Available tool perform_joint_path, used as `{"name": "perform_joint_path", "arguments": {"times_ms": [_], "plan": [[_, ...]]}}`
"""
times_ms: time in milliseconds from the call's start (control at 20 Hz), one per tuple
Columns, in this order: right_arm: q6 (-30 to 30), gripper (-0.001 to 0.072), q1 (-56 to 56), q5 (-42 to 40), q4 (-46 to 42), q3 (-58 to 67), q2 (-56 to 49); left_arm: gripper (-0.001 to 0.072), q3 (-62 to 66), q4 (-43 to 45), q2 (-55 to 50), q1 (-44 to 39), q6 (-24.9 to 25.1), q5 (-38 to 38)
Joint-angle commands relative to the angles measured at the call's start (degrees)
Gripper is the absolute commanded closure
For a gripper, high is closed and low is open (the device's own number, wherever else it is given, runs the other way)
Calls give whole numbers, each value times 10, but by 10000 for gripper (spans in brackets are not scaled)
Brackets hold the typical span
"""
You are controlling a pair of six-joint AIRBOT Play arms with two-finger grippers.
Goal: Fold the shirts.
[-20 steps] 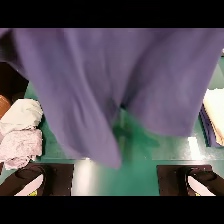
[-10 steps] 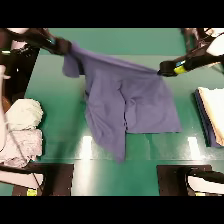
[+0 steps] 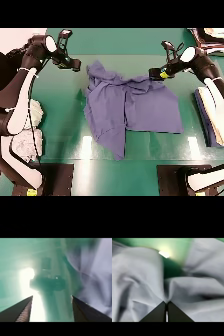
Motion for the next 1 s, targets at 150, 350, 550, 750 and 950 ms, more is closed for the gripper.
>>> {"name": "perform_joint_path", "arguments": {"times_ms": [150, 350, 550, 750, 950], "plan": [[-13, 375, -33, 91, 5, 83, -14, 148, 27, 3, 12, 12, -11, -117], [-61, 391, -73, 186, 5, 52, 51, 149, -3, -23, 79, 21, -13, -171], [-66, 392, -119, 189, 6, -90, 171, 148, -179, -123, 185, 21, -13, -165], [-87, 392, -170, 190, 44, -212, 269, 148, -458, -184, 335, 21, -38, -86], [-106, 386, -226, 170, 141, -283, 330, 148, -694, -314, 483, 21, -57, 29]]}}
